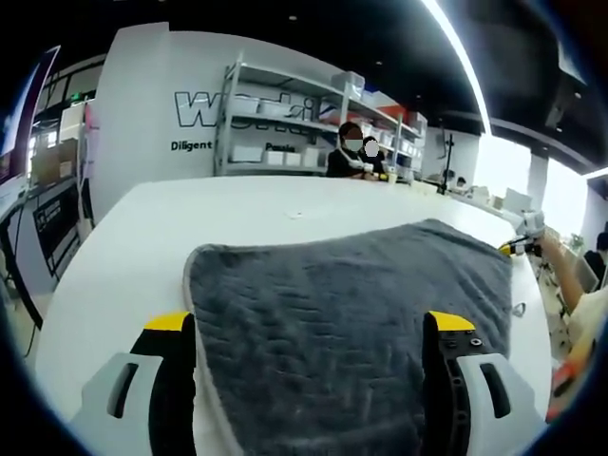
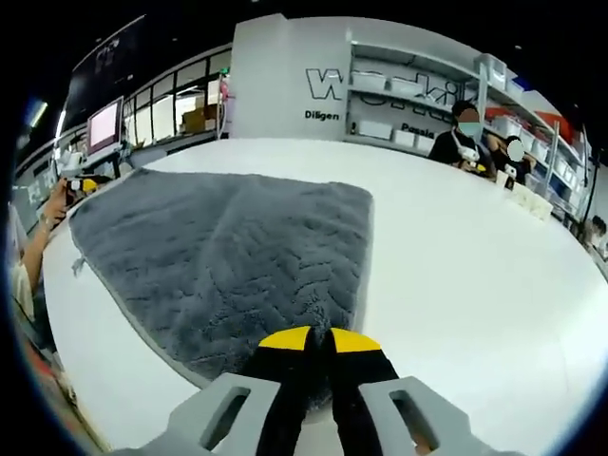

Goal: Fold the towel on the table until its edges align and the towel forms a compact rectangular stack.

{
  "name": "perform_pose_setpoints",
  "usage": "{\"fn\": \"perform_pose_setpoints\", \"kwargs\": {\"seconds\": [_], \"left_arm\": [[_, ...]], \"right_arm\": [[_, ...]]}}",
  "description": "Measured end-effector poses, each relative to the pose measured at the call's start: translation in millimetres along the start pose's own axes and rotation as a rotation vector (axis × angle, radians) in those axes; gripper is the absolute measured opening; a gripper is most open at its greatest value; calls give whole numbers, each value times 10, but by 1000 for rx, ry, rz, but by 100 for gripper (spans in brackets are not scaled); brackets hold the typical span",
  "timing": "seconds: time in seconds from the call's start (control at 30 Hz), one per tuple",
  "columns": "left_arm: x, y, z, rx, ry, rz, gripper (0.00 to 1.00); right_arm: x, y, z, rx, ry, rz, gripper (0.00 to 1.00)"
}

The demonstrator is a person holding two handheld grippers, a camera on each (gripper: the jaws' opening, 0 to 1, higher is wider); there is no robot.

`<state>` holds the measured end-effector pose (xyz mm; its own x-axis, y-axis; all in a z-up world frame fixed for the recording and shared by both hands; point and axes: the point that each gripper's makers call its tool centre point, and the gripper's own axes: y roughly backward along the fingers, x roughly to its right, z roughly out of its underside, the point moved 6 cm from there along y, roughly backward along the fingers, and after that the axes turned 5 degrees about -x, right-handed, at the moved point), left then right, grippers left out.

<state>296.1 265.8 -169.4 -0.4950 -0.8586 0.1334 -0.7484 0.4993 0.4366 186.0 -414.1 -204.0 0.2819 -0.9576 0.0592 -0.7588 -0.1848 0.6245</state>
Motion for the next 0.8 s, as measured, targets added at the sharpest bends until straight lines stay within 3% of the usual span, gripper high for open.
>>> {"fn": "perform_pose_setpoints", "kwargs": {"seconds": [0.6, 0.8], "left_arm": [[91, -13, 40, 0, 14, 45, 98], [67, -27, 84, -16, 19, 36, 98]], "right_arm": [[253, 89, 85, -12, 9, 91, 7], [328, 129, 95, -10, 25, 155, 21]]}}
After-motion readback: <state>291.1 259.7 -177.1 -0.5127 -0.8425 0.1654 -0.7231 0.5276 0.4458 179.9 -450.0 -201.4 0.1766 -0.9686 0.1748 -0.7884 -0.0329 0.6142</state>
